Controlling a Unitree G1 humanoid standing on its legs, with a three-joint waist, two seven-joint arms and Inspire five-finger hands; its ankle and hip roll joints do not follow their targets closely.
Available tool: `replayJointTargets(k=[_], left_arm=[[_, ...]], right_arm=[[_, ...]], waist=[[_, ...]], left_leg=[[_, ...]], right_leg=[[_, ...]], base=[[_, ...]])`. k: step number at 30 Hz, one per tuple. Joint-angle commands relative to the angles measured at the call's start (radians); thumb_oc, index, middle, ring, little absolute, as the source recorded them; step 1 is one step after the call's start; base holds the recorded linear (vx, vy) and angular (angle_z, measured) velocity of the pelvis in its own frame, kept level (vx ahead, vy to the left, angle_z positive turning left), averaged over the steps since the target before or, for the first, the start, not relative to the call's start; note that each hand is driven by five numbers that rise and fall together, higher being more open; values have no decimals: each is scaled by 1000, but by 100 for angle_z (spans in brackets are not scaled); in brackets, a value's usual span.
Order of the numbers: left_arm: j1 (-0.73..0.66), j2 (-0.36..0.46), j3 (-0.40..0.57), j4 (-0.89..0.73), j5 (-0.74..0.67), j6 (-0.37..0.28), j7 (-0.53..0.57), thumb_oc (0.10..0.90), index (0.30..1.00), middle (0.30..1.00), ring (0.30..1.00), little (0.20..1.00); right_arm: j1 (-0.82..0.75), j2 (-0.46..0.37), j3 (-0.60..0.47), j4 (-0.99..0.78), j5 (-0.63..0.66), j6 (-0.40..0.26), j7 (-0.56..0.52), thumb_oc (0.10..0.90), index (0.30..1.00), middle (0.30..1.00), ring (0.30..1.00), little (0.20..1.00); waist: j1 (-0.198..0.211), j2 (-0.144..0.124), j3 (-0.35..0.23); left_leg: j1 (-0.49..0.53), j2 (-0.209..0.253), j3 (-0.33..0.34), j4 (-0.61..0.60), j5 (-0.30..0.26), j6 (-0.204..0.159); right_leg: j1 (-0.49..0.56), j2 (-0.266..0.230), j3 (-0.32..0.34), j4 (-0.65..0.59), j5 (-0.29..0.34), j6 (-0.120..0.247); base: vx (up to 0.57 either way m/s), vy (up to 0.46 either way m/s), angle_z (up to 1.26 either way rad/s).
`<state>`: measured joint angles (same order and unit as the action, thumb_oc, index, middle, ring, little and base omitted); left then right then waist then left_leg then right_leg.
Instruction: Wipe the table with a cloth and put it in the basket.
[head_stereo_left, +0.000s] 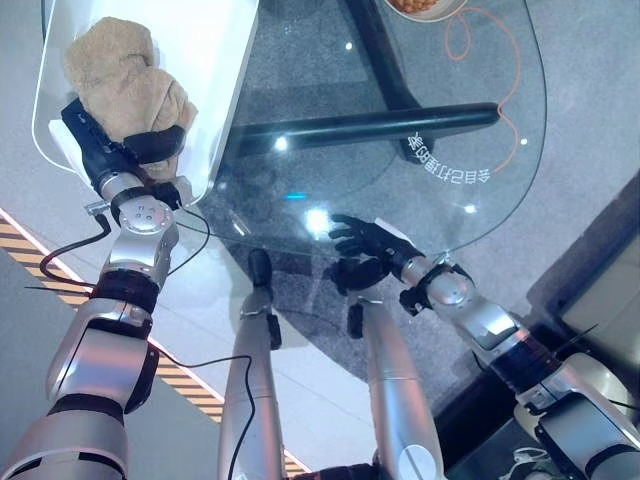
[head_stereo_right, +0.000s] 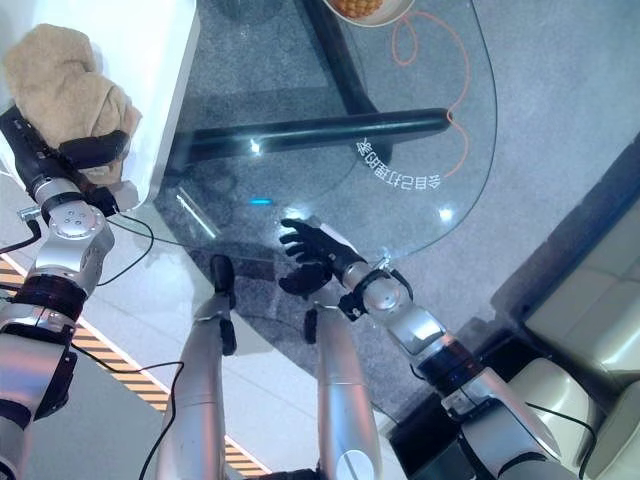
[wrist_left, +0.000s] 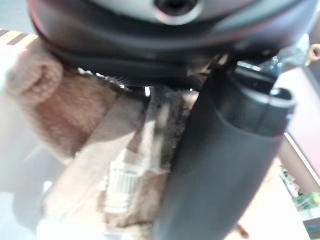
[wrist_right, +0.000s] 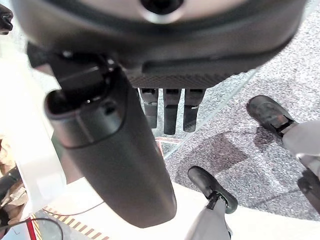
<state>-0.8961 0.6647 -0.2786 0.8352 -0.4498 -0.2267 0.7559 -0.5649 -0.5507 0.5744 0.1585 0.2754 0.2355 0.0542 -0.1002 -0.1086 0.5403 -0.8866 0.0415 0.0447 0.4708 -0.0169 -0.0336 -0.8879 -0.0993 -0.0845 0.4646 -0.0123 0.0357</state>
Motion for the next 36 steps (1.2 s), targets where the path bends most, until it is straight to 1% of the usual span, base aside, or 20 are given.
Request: replayJointTargets(k=[1,4,5,9,13,17,21,24,25,26,27,29,31,32,34,35,36], left_arm=[[40,79,106,-92,87,-112,89,800,900,900,900,900],[60,80,119,-111,99,-116,91,800,900,900,900,900],[106,80,149,-151,142,-112,89,800,900,900,900,900],[153,81,181,-192,173,-109,93,800,900,900,900,900],[185,86,201,-215,158,-131,85,800,900,900,900,900],[216,80,214,-238,178,-154,66,800,900,900,900,900],[296,38,239,-281,181,-194,26,800,900,900,900,900],[319,25,242,-292,194,-201,18,800,900,900,900,900],[372,-5,249,-318,230,-217,10,800,900,900,900,900],[392,-18,249,-327,238,-220,4,800,900,900,900,900],[431,-39,249,-348,257,-219,-11,800,900,900,900,900],[501,-68,246,-377,296,-223,31,800,900,900,900,900],[524,-79,246,-383,306,-223,32,800,900,900,900,900],[555,-100,237,-387,311,-211,36,800,900,900,900,900],[567,-113,235,-390,299,-206,32,800,900,900,900,900],[596,-135,232,-384,301,-202,14,800,900,900,900,900],[662,-172,221,-366,297,-188,-16,800,900,900,900,900]], right_arm=[[122,-8,-25,-146,-10,-31,-14,800,900,900,900,900],[135,-7,-31,-153,-18,-35,-14,800,900,900,900,900],[163,-9,-50,-165,-28,-45,-8,800,900,900,900,900],[188,-11,-67,-181,-42,-48,-3,800,900,900,900,900],[208,-19,-78,-181,-42,-64,-2,800,900,900,900,900],[234,-15,-86,-183,-47,-79,3,800,900,900,900,900],[266,-6,-98,-175,-61,-101,13,800,900,900,900,900],[274,-4,-100,-171,-65,-108,15,800,900,900,900,900],[295,3,-109,-163,-73,-118,22,800,900,900,900,900],[301,5,-110,-154,-73,-123,24,800,900,900,900,900],[318,9,-116,-129,-82,-143,34,800,900,900,900,900],[348,16,-120,-81,-81,-174,43,800,900,900,900,900],[357,20,-124,-56,-84,-189,48,800,900,900,900,900],[375,24,-128,-24,-82,-203,54,800,900,900,900,900],[382,28,-127,-13,-82,-206,53,800,900,900,900,900],[399,37,-130,14,-86,-221,56,800,900,900,900,900],[438,60,-143,62,-54,-231,79,800,900,900,900,900]], waist=[[41,4,-20],[44,7,-20],[52,11,-20],[59,17,-20],[63,21,-20],[68,23,-20],[80,27,-20],[83,28,-20],[92,28,-20],[95,28,-20],[103,29,-20],[117,30,-20],[122,31,-20],[129,32,-20],[131,33,-20],[136,35,-20],[144,36,-56]], left_leg=[[61,-52,50,-22,-38,54],[66,-52,50,-24,-38,55],[82,-55,49,-31,-37,56],[99,-56,48,-40,-34,55],[113,-57,49,-43,-33,54],[136,-59,49,-47,-33,54],[184,-68,43,-70,-28,51],[197,-70,41,-76,-27,50],[229,-74,34,-90,-24,49],[244,-75,32,-97,-22,48],[278,-77,25,-111,-18,45],[348,-81,14,-141,-11,38],[374,-81,11,-157,-3,35],[418,-79,8,-172,-3,30],[435,-79,5,-184,5,27],[467,-79,2,-191,2,24],[523,-76,-7,-228,8,18]], right_leg=[[59,43,-23,-52,14,2],[65,43,-24,-51,10,0],[81,44,-28,-53,5,-1],[98,44,-33,-54,0,-3],[117,41,-35,-58,-4,-6],[140,43,-35,-59,-6,-4],[188,45,-36,-75,-8,-2],[200,45,-37,-80,-9,-1],[233,45,-38,-92,-10,0],[249,44,-38,-98,-11,0],[282,42,-39,-108,-13,0],[351,38,-41,-130,-17,2],[377,36,-45,-143,-14,3],[421,30,-50,-153,-21,4],[439,27,-53,-163,-17,4],[471,24,-56,-168,-24,6],[534,12,-67,-202,-24,9]], base=[[-13,-39,-1],[-10,-31,1],[-17,-53,3],[-15,-29,2],[-13,-16,0],[-23,-42,0],[-40,-57,0],[-16,-24,0],[-59,-95,0],[-76,-124,1],[-62,-111,1],[-56,-112,0],[-41,-74,2],[-55,-85,4],[-28,-57,3],[4,-112,3],[4,-141,3]])
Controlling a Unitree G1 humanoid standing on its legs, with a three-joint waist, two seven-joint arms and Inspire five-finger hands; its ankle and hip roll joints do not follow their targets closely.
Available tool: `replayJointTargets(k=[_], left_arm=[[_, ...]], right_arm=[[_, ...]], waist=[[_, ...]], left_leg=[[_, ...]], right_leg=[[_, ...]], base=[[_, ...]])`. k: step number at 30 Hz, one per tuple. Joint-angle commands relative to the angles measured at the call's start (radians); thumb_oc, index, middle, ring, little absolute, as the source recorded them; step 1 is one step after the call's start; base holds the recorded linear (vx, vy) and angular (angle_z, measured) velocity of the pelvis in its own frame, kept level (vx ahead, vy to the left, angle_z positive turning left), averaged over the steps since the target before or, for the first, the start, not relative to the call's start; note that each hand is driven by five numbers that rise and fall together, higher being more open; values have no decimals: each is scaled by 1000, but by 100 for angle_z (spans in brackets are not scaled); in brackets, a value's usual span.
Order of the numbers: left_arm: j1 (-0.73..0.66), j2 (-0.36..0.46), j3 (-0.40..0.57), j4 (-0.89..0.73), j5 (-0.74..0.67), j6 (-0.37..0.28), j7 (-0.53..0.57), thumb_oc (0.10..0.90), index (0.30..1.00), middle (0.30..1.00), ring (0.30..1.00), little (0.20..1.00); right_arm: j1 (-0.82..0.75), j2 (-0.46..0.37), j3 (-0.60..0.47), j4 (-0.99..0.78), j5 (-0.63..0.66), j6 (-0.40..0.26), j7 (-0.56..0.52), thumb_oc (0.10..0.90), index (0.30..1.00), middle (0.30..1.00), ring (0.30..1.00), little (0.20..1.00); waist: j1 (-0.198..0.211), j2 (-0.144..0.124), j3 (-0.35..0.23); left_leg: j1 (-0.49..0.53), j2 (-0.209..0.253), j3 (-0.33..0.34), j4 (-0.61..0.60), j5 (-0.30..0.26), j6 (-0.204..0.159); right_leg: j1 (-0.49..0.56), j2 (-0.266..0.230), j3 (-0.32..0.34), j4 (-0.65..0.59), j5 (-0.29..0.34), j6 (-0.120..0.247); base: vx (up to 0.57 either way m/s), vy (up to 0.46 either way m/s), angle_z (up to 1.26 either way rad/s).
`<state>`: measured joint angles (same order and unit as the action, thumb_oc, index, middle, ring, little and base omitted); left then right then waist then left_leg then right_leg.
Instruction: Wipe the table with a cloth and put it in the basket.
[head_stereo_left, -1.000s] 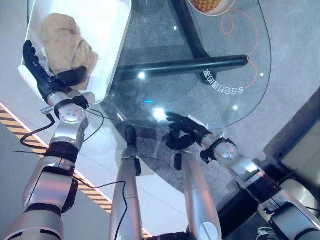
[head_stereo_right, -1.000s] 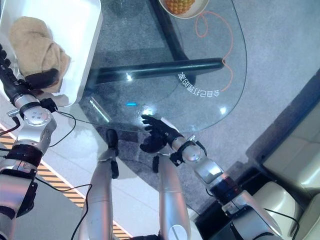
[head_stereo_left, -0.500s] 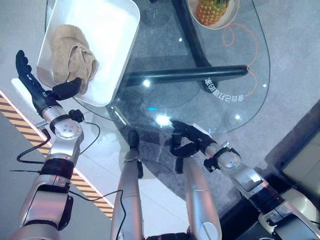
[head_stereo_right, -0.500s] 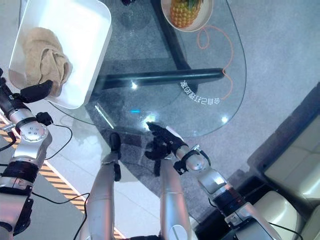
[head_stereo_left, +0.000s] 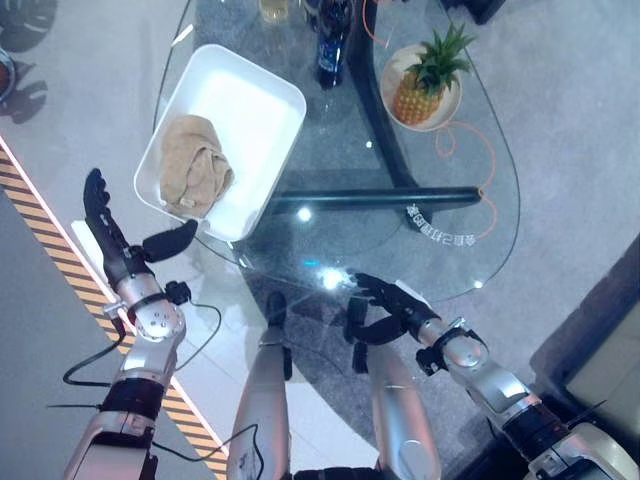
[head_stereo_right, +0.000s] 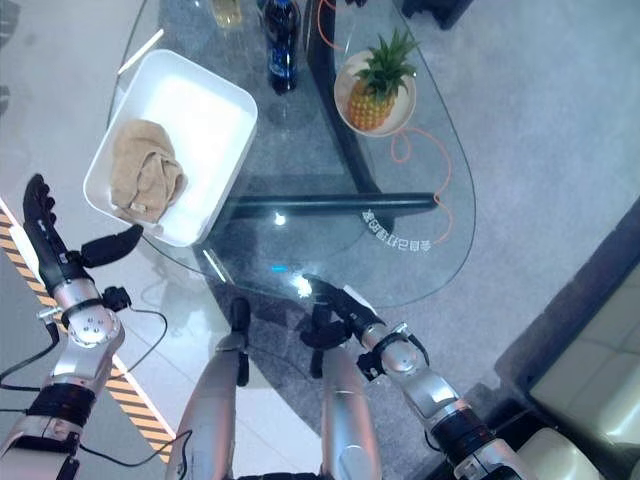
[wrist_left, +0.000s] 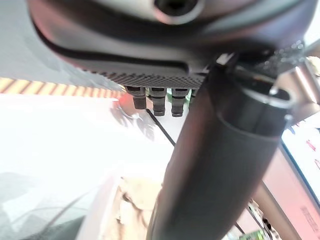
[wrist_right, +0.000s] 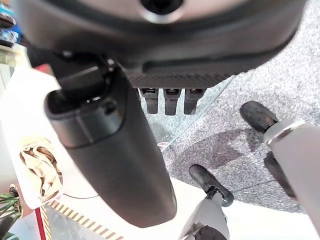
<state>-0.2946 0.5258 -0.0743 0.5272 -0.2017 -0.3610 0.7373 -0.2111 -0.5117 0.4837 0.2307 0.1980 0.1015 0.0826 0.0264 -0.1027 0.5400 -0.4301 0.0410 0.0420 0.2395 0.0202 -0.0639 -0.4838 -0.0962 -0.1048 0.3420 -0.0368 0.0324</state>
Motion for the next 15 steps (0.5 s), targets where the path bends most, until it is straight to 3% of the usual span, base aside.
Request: replayJointTargets(k=[1,7,15], left_arm=[[81,-46,15,-50,40,-50,-22,800,900,900,900,900],[230,-154,-22,42,-31,-18,-197,800,900,900,900,900],[329,-220,-96,207,-2,63,-389,800,900,900,900,900]], right_arm=[[97,31,-56,6,29,-99,57,800,900,900,900,900],[184,97,-98,145,-61,-89,59,800,900,900,900,900],[246,160,-139,332,-95,-41,36,800,900,900,900,900]], waist=[[17,30,-69],[25,38,-173],[30,44,-282]], left_leg=[[83,-75,-8,-15,-22,46],[203,-68,-30,-106,-10,37],[322,-46,-34,-180,-3,30]], right_leg=[[149,6,-50,-97,5,13],[293,-11,-75,-195,20,21],[421,-10,-86,-274,40,27]], base=[[31,-149,3],[44,-80,13],[79,-72,4]])
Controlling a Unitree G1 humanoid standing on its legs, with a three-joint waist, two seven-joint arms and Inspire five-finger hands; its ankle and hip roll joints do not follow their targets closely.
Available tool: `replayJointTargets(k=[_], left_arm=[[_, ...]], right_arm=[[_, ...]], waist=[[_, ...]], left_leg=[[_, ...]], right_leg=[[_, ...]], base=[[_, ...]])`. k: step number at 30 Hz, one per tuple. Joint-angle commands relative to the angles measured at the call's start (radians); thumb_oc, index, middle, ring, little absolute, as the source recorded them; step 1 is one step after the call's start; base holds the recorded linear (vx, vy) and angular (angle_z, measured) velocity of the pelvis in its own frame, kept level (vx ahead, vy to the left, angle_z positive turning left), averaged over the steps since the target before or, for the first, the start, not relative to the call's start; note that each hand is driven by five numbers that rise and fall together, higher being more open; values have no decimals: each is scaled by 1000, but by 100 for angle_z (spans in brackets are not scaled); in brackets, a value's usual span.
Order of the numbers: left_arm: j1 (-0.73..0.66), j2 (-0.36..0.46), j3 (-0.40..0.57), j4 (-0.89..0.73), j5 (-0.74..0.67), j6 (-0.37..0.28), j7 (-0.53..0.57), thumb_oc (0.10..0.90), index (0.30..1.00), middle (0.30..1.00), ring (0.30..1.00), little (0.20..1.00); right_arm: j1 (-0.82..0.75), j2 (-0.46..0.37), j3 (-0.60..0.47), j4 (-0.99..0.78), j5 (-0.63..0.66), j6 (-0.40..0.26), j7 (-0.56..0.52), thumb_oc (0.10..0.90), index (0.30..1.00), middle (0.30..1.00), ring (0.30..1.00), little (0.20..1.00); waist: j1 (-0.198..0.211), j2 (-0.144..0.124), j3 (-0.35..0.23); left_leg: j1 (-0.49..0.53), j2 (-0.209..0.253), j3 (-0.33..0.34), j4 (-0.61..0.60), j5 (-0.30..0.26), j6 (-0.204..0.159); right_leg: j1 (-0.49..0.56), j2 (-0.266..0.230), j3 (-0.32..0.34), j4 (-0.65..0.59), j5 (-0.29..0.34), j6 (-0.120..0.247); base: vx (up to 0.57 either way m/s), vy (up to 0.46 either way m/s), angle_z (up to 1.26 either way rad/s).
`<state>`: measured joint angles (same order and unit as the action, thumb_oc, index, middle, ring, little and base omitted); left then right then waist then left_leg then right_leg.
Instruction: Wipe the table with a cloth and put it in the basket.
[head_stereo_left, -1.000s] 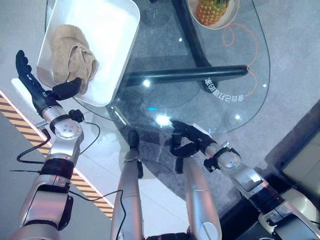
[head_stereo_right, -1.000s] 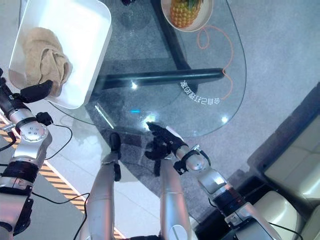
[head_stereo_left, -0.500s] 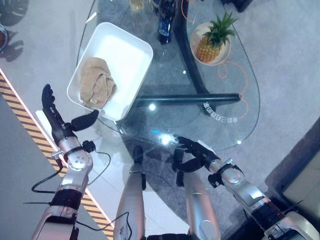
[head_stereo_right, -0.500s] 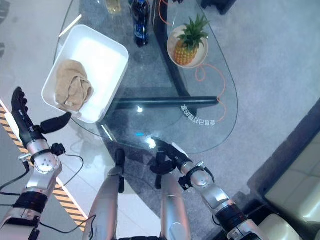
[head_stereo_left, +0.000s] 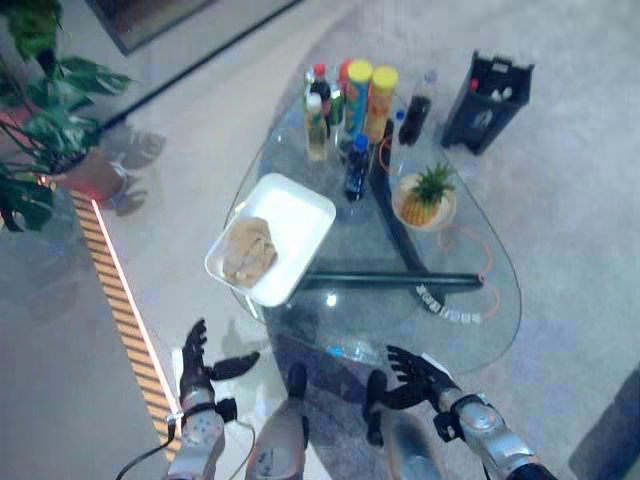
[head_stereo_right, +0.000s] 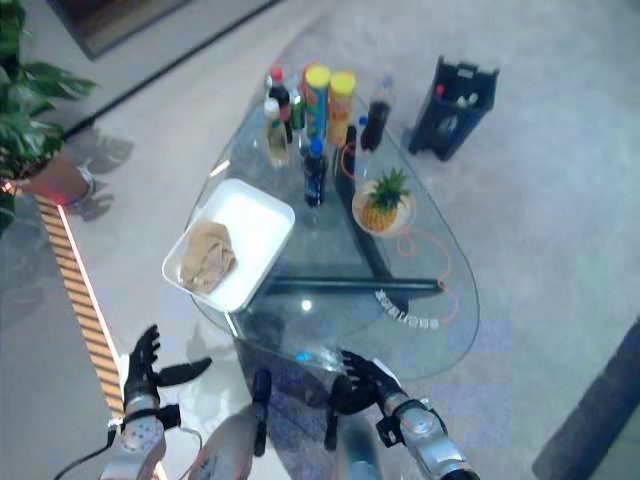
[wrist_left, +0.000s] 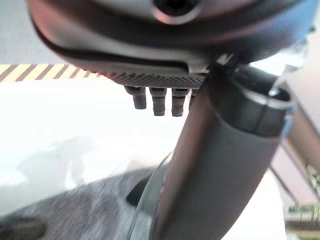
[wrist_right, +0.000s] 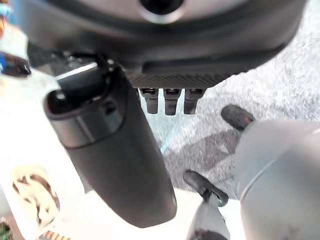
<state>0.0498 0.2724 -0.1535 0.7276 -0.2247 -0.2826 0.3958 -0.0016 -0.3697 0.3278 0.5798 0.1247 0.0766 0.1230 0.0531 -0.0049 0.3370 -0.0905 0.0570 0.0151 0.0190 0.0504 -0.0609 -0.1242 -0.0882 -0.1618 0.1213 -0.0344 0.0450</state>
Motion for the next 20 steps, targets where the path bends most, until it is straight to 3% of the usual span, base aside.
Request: replayJointTargets(k=[1,4,11,20], left_arm=[[-12,27,-30,48,57,-17,-58,800,900,900,900,900],[-20,6,-77,194,92,-9,-87,800,900,900,900,900],[-49,-46,-76,472,62,21,-116,800,900,900,900,900],[-62,-70,-83,553,93,10,-124,800,900,900,900,900]], right_arm=[[37,28,13,37,-18,-13,-10,800,900,900,900,900],[24,65,12,235,3,-23,-45,800,900,900,900,900],[-16,149,-78,575,155,-67,-71,800,900,900,900,900],[-19,176,-162,742,205,-68,-75,800,900,900,900,900]], waist=[[2,-54,-97],[1,-51,-147],[-14,-36,-206],[-30,-20,-246]], left_leg=[[-2,-58,-6,35,-35,28],[36,-46,0,15,-37,28],[109,-29,19,-27,-41,26],[159,-18,34,-73,-41,23]], right_leg=[[76,-16,-28,-58,38,14],[112,-16,-28,-77,39,15],[171,-12,-9,-113,44,18],[207,-7,7,-142,44,22]], base=[[69,-78,3],[65,-72,-2],[58,-42,-6],[44,-10,-5]])
